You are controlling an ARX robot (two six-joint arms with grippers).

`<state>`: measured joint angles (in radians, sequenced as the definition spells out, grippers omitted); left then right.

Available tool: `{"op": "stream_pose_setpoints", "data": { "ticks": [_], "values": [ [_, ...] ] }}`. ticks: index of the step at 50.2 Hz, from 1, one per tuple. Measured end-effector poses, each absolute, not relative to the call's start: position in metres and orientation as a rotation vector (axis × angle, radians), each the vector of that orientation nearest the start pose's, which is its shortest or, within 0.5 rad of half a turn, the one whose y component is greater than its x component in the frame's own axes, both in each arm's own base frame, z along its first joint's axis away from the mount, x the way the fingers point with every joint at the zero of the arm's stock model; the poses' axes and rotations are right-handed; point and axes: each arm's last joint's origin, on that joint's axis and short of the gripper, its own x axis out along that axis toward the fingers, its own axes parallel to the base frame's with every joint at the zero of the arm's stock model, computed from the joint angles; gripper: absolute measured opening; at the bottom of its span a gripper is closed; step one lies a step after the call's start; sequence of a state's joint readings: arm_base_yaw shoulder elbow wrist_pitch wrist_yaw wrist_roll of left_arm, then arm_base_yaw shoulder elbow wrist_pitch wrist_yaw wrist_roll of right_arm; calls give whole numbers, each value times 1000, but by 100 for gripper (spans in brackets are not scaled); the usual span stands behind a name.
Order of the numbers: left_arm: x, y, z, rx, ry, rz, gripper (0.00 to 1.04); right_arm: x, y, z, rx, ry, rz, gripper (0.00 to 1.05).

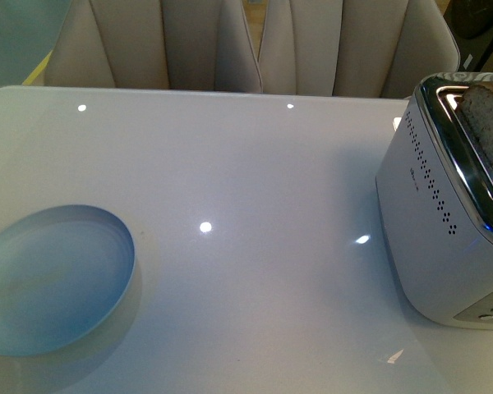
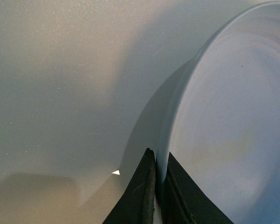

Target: Left arm holds plate, right arm toasts bread

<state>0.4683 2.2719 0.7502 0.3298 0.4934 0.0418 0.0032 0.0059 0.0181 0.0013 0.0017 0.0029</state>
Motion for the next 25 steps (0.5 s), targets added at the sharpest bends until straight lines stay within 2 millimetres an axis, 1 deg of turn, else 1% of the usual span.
{"op": "stream_pose_setpoints", "data": {
  "ticks": [1,2,18,25],
  "values": [
    [271,121,-23,-514,1054,-43,4,97,0,169,3,-14,2,96],
    [270,121,-24,-510,1058,-37,9,97,0,169,3,-14,2,96],
    [266,118,-27,-515,1064,-6,52,97,0,169,3,-14,2,96],
    [265,116,-22,-551,1044,10,71,97,0,169,3,-14,2,96]
  ]
}}
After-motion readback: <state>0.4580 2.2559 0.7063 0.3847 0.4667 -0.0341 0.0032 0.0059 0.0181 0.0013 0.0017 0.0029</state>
